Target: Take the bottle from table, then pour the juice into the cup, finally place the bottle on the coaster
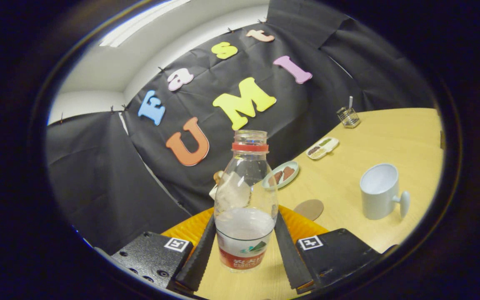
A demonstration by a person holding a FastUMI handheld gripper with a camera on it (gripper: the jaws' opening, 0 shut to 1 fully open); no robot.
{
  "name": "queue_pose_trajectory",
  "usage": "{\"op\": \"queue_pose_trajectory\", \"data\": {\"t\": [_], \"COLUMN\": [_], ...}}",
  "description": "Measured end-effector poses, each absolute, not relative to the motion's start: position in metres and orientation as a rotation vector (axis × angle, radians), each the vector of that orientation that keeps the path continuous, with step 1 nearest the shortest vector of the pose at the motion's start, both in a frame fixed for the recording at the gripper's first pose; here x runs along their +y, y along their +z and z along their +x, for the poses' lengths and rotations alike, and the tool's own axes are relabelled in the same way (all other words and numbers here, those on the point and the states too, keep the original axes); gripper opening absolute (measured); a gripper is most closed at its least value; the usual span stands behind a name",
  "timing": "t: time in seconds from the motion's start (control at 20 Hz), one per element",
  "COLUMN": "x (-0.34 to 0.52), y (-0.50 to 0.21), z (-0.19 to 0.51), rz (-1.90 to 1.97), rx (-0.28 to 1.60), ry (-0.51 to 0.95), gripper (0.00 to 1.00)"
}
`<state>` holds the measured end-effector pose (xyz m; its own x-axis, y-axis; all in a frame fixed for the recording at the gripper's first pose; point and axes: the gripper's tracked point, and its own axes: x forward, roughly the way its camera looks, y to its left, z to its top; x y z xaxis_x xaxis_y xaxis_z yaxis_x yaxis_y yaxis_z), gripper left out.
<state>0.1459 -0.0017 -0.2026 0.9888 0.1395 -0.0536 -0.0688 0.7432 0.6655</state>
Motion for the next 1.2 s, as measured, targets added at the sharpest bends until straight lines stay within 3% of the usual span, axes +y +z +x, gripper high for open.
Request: {"op": "queue_pose_trajectory", "data": {"t": [1.2], "x": [-0.041], "y": [-0.207], "z": [0.162], "rz": [1.470], "rx": [0.073], "ry": [0.130], "gripper": [0.79]}}
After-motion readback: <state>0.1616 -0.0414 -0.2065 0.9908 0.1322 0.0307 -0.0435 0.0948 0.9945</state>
